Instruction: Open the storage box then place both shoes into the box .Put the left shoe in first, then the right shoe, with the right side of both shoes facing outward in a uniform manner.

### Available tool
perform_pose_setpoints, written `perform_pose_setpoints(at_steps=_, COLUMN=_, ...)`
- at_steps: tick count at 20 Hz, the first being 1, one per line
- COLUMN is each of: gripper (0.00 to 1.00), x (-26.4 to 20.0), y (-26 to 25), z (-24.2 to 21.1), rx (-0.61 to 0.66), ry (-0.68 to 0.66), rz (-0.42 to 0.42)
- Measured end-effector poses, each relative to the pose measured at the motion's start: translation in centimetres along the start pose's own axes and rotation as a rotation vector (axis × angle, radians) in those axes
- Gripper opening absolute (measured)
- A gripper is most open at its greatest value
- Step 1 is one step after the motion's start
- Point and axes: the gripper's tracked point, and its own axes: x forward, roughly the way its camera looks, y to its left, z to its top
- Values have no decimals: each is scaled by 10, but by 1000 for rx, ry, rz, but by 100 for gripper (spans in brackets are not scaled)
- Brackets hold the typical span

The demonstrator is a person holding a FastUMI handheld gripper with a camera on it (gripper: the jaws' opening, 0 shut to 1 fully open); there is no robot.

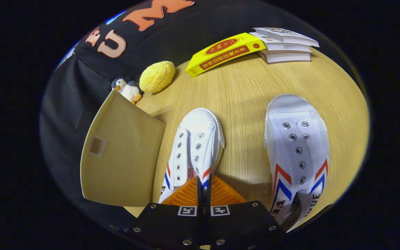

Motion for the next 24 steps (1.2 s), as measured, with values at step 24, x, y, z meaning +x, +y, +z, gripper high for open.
perform_pose_setpoints(at_steps=24, gripper=0, x=-104, y=199, z=93, rx=58, ry=-291, rz=120)
